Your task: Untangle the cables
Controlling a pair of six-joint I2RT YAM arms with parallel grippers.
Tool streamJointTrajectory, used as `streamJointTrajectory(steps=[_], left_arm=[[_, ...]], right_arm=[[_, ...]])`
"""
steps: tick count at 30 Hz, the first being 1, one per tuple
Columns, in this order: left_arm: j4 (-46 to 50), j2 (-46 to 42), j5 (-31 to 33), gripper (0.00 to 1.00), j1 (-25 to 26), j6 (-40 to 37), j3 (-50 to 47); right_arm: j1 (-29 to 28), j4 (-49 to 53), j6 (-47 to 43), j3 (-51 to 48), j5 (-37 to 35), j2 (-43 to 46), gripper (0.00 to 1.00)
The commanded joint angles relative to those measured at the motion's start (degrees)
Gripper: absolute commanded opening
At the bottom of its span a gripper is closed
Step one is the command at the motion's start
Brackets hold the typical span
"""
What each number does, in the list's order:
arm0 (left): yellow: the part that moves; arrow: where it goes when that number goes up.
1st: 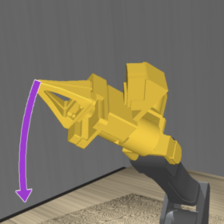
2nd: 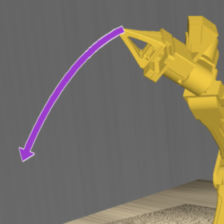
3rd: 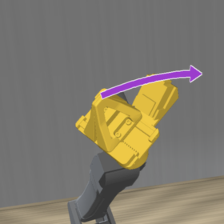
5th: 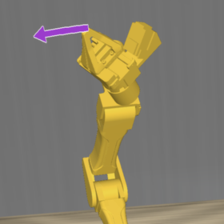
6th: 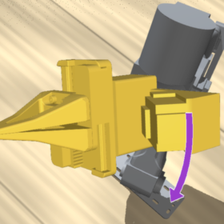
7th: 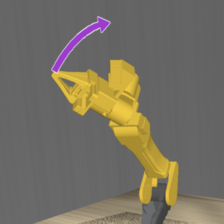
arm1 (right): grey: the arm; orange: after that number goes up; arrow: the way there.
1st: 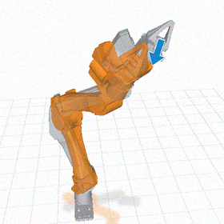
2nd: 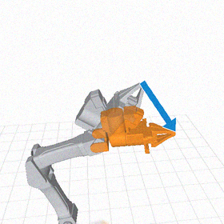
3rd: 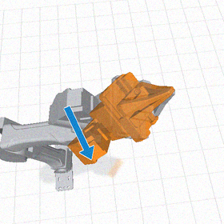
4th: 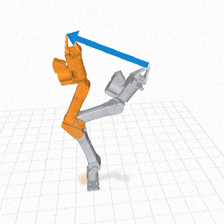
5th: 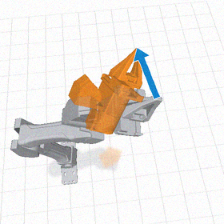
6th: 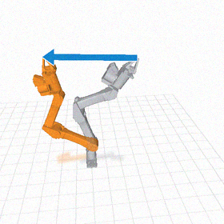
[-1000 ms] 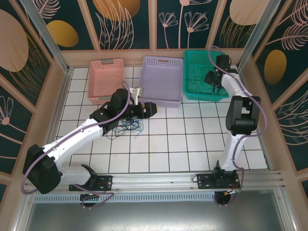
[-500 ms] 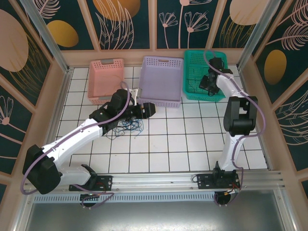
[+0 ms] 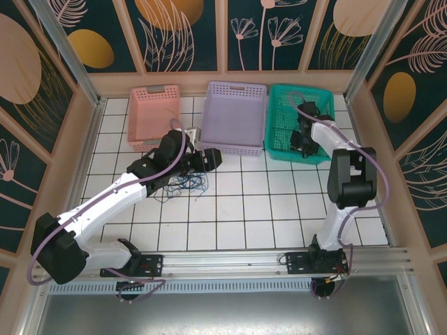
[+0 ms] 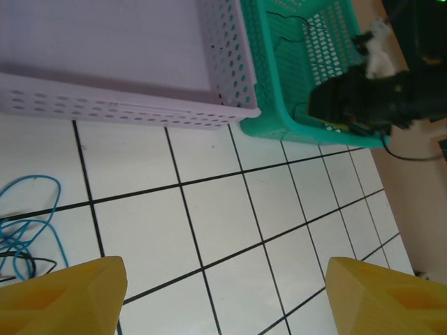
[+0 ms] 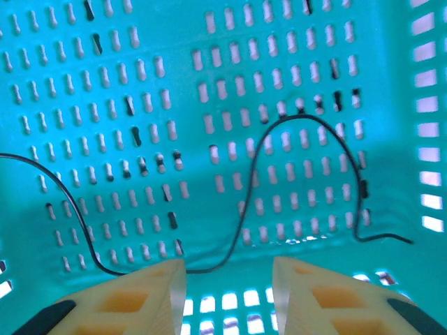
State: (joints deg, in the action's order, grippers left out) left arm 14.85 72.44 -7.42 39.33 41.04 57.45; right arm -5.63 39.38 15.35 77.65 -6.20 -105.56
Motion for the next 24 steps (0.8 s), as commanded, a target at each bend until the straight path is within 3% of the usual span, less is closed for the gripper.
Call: streamJointTrajectory(steps=[1,6,9,12,16,21,24], left_arm=[[4.4,-1.1,5.4,0.75,0.0,2.0,1.6],[12.7,-2.3,13.7,0.73,-1.0,7.0,0.6],[16.8,-3.5,13.1,0.73,-4.9,10.4,-2.6],[18.2,-4.2,8.5,0.75,-10.8,11.7,-7.7],[18.8,-2.6,7.0,0.80,-14.1,10.8,-11.1],[19.1,-1.5,7.3,0.79,-20.7,10.3,-14.2],[16.5,-1.9,4.2,0.77,-26.3,12.3,-17.3]], right_arm=[[0.2,1.9,-1.2,-4.3,-3.0,5.5,0.38],[-0.2,0.0,-1.1,-7.9,-4.7,12.5,0.38],[-3.5,-2.2,-0.7,-7.6,-5.3,18.8,0.39],[-10.3,-2.7,0.7,-6.3,-7.0,23.6,0.41],[-22.7,-3.7,5.8,-7.4,-4.3,26.7,0.44],[-38.7,-13.6,13.6,-12.9,6.3,24.1,0.46],[-44.7,-19.4,15.3,-13.3,11.2,19.4,0.47]])
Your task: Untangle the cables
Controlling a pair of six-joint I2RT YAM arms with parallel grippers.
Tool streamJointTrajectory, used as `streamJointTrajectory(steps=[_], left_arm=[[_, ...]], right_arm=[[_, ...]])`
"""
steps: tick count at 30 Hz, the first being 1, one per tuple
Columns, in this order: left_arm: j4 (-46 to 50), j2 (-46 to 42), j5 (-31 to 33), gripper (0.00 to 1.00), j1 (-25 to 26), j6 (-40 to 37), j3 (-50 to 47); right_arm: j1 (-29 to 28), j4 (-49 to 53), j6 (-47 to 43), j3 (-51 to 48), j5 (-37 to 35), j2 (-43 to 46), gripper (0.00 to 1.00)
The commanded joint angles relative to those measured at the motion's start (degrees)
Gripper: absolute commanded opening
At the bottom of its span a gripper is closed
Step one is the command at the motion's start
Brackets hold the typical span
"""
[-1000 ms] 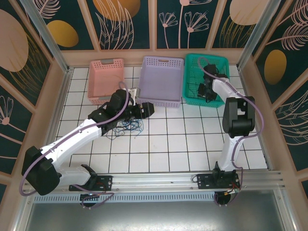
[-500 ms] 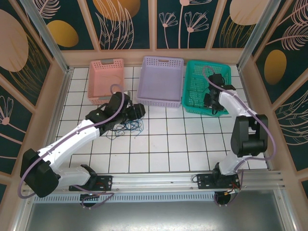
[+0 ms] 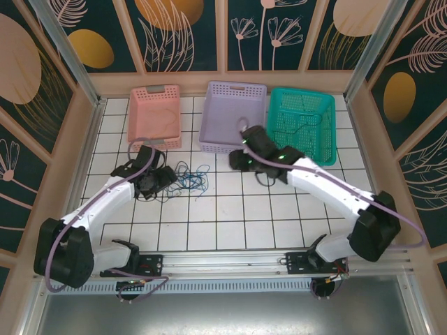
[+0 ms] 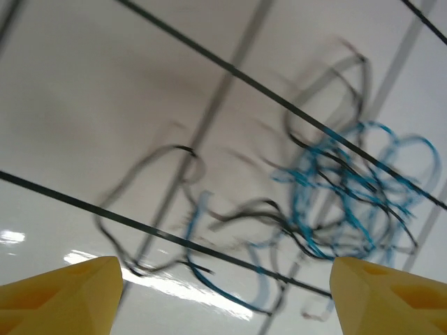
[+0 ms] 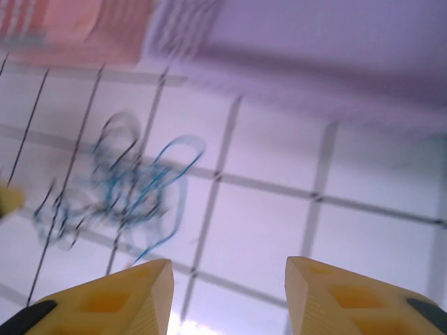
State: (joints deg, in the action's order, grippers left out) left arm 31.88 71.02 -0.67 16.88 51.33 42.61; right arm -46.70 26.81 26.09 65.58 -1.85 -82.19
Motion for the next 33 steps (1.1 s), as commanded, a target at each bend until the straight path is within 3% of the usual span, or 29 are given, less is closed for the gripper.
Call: streamJointTrajectory(steps=[1,6,18,27,30,33], left_arm=[[-1.0,-0.4,-3.2,0.75,-5.6,3.1,-3.1],[-7.1,2.0,-7.4,0.69,-10.0,11.8,-5.8],[-17.8,3.8,-11.9,0.64,-10.1,25.9,-9.2],[-20.0,6.6,-12.1,0.61,-10.1,28.0,-8.7],[-20.7,8.5,-12.2,0.61,-10.1,28.1,-8.5],[-20.8,10.1,-11.9,0.59,-10.1,28.3,-8.1]], right_arm=[[-5.1,-8.2,4.4,-0.8,7.5,-5.6,0.47],[-10.0,-10.9,3.1,3.0,7.5,-14.9,0.46],[-7.2,-6.5,1.7,15.3,3.0,-31.0,0.49],[-6.3,-3.6,0.8,20.8,3.9,-38.5,0.48],[-6.3,-3.1,1.3,21.5,3.7,-40.0,0.41],[-6.4,-2.9,1.8,20.6,2.8,-39.5,0.25]])
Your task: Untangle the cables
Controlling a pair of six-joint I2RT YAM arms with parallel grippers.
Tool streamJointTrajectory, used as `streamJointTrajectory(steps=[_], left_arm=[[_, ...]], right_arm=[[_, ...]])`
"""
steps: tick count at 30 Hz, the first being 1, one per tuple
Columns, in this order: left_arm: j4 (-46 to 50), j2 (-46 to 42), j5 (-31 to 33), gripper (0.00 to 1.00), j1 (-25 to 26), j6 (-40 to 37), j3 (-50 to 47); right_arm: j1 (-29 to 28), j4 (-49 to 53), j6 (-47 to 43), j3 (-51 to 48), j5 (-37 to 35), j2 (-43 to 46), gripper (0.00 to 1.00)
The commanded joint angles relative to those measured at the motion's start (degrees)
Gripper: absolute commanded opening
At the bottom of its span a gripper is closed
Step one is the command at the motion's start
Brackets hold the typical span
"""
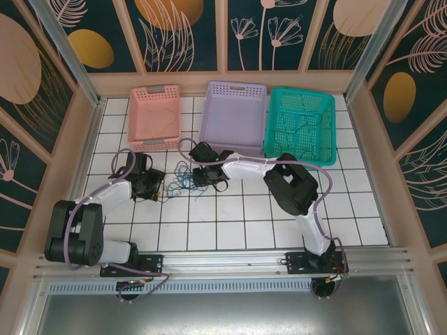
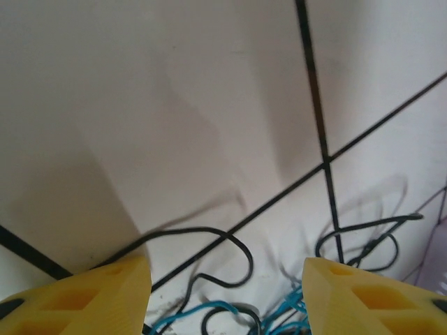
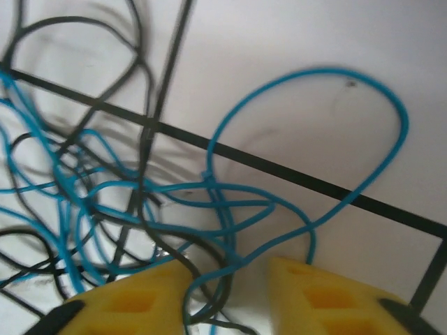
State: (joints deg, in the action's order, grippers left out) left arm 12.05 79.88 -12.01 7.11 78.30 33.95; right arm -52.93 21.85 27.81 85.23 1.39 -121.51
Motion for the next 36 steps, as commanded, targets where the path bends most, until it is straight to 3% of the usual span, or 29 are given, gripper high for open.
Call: streamJointTrajectory(steps=[1,6,13,18,29,36], left_arm=[[-1.1,1.7,-0.5,0.58,-0.3,1.5,0.7],[-1.1,3.0,-0.2,0.52,-0.3,2.1,0.7],[-1.5,5.8,-0.4,0.31,0.1,0.9,-0.1],[-0.8,4.7,1.0,0.00,0.1,0.7,0.1],[13.3,-7.3,15.4,0.00,0.1,-7.9,10.8],[17.4,-10.0,20.0,0.00,0.1,-13.6,16.7]], right_arm=[[-0.2,1.9,0.1,0.2,-0.7,0.3,0.20],[-0.6,1.4,0.8,-4.0,-1.9,3.7,0.00],[-0.6,0.4,2.8,-8.9,-3.2,9.2,0.00],[-0.6,1.7,3.0,-11.4,-5.5,13.0,0.00],[3.0,7.5,5.3,-26.5,-10.3,28.9,0.00],[6.9,10.3,5.3,-32.6,-11.0,36.0,0.00]])
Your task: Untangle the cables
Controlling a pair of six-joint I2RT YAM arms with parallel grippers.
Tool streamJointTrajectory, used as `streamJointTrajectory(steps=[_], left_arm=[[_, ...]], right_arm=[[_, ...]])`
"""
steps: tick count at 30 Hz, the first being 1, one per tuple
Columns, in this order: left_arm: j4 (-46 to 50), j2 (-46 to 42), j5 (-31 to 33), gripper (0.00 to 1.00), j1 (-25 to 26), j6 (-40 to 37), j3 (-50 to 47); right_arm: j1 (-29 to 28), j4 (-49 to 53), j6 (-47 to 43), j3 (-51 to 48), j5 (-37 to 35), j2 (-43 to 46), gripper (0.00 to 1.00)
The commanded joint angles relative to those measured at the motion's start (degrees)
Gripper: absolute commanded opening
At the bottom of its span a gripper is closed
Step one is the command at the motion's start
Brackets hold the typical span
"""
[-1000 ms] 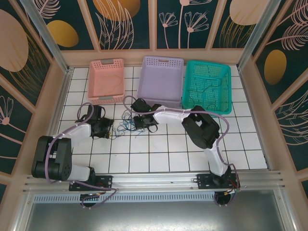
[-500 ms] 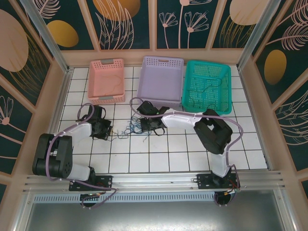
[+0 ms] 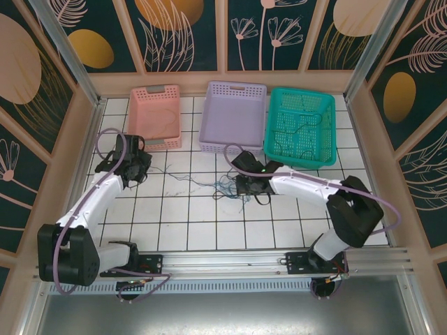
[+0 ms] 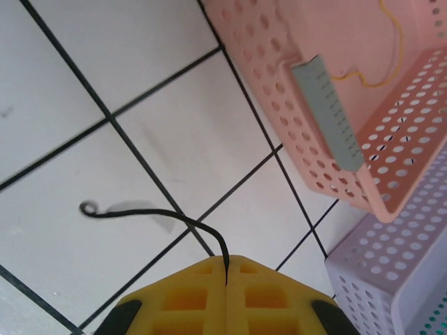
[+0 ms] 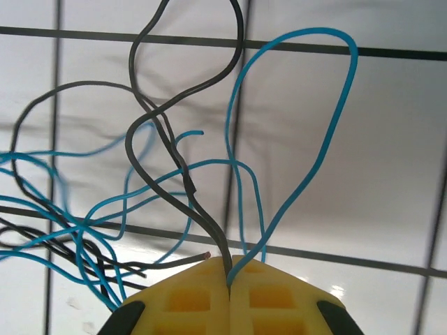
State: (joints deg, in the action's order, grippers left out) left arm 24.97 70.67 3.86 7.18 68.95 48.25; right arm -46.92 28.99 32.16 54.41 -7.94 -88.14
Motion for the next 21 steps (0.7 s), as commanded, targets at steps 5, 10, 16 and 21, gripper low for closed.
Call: streamJointTrajectory(steps=[5,10,16,21], left_arm=[[6.7,-0.7,7.1,0.00,0.0,-9.1,8.0],[10.9,-0.3,14.5,0.00,0.0,-13.0,14.8],[13.7,0.8,21.8,0.00,0.0,-16.8,19.7],[5.7,0.9,9.9,0.00,0.0,-20.3,17.4]], right_arm=[[1.8,4.9,0.4,-3.6,-2.4,5.2,0.00],[2.1,6.6,0.5,-4.5,-3.5,6.9,0.00],[3.7,8.5,1.0,-7.0,-4.4,10.0,0.00],[6.9,7.5,0.4,-9.5,-1.0,12.4,0.01]])
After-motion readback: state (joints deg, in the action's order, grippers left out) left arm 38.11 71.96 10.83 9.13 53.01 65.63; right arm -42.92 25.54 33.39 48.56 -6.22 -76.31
